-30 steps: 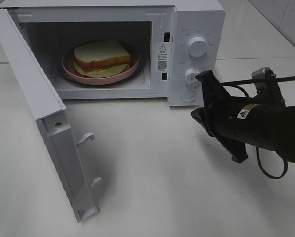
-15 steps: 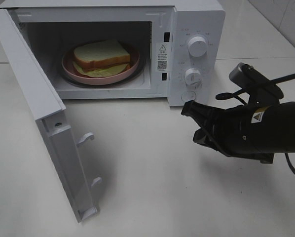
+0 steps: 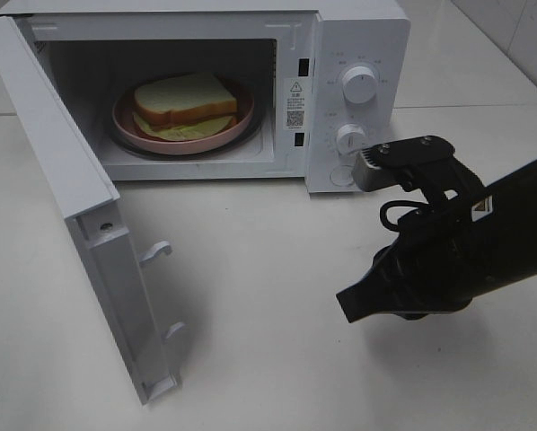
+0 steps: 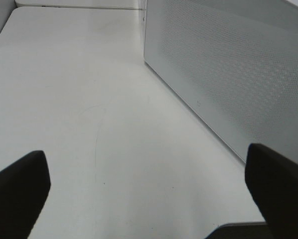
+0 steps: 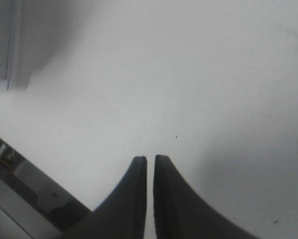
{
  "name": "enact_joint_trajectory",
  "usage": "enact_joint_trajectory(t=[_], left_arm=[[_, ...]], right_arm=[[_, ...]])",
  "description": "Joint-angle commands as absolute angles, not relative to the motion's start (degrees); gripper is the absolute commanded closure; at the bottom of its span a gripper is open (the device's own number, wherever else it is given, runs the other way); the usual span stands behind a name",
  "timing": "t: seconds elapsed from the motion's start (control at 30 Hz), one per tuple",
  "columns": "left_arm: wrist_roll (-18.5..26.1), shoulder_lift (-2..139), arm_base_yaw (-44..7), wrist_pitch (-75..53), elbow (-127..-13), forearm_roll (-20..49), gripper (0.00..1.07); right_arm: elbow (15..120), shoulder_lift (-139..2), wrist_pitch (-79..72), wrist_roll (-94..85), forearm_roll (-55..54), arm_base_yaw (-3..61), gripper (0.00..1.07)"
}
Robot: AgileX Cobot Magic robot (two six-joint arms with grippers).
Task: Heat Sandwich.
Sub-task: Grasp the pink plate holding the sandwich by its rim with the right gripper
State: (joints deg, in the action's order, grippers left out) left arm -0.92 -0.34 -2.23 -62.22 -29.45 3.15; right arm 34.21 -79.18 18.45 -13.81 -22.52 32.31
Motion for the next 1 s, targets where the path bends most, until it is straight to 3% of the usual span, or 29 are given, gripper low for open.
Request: enact_joint_trajectory(t=[0.03, 0.43, 0.6, 1.0], left_arm=[[-1.0, -0.6, -2.2, -61.5, -29.5, 3.3, 0.07], [-1.0, -0.6, -2.2, -61.5, -29.5, 3.3, 0.07], [-1.0, -0.6, -2.2, -61.5, -29.5, 3.3, 0.07], [-1.0, -0.6, -2.2, -61.5, -29.5, 3.3, 0.07]], right_arm=[[38.6, -78.6, 26.3, -23.2, -18.5, 32.5, 1.0], [50.4, -78.6, 39.6, -25.8, 1.0, 32.5, 0.98], [52.0, -78.6, 42.9, -30.5, 2.5, 32.2, 0.97], [52.9, -78.7, 50.8, -68.4, 3.1, 32.2, 0.96]])
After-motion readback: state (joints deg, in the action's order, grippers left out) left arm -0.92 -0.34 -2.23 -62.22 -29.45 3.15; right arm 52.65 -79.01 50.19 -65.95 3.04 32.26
